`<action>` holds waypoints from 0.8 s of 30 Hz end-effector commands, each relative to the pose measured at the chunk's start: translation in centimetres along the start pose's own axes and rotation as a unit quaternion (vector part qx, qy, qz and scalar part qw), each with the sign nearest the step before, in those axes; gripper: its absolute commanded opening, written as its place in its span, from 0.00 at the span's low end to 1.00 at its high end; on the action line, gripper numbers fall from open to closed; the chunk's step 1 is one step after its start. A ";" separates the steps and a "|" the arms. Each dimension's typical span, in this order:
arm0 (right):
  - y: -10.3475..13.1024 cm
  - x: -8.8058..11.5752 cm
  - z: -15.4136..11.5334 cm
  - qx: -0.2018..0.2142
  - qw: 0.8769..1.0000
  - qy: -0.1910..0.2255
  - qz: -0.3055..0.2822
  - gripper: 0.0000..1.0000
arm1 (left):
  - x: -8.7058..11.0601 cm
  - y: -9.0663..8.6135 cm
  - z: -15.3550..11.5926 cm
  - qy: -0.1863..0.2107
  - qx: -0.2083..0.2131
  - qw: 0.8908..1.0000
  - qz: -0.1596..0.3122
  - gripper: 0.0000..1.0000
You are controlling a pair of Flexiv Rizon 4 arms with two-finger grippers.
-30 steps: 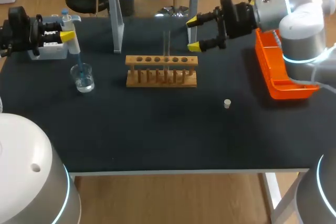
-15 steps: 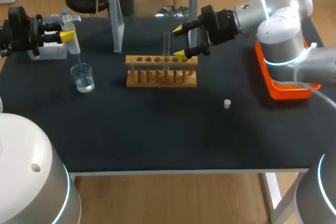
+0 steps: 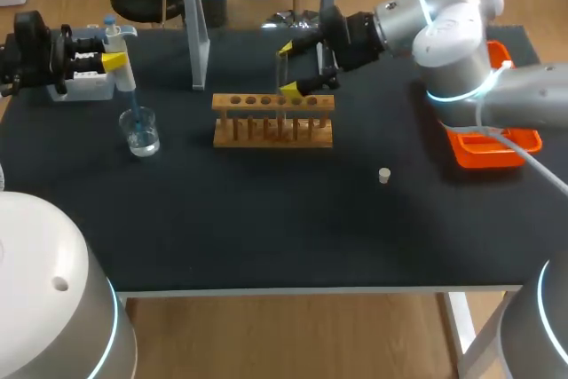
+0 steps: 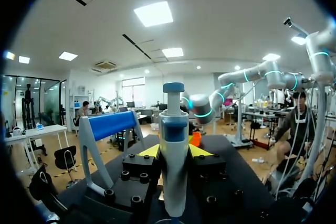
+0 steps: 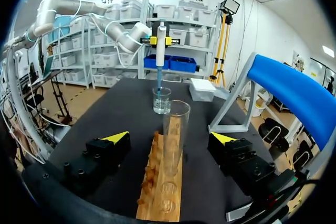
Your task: Invert the test tube, pick up the pipette, mount the tip to pipette, aspirate from beaker and dispense into the tube, eject the tip, return the pipette, and cap with the stopper.
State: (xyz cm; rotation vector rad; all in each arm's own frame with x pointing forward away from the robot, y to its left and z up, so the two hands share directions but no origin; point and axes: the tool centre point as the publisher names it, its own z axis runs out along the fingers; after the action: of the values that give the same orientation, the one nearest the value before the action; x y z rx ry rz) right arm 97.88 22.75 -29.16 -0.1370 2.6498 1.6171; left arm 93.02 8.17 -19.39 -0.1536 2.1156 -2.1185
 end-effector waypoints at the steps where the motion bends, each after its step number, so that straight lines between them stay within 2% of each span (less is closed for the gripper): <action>1: 0.1 -0.6 1.0 0.005 1.000 0.005 -0.001 1.00 | -0.1 0.0 0.0 0.001 -0.001 1.000 0.000 0.00; 6: 0.3 -0.6 1.6 0.017 1.000 -0.001 -0.006 1.00 | -0.1 0.0 0.0 0.001 -0.001 1.000 0.000 0.00; 16: 0.4 -0.5 2.0 0.012 0.999 -0.037 0.003 1.00 | -0.1 0.0 0.0 0.001 -0.001 1.000 0.000 0.00; 24: 0.4 -0.6 2.5 0.015 0.999 -0.045 0.005 1.00 | -0.1 0.0 0.0 0.001 -0.001 1.000 0.000 0.00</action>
State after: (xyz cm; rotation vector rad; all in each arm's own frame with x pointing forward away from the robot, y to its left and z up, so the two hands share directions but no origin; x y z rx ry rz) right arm 98.53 25.01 -29.87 -0.0540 2.6104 1.5514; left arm 93.02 8.17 -19.39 -0.1536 2.1156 -2.1185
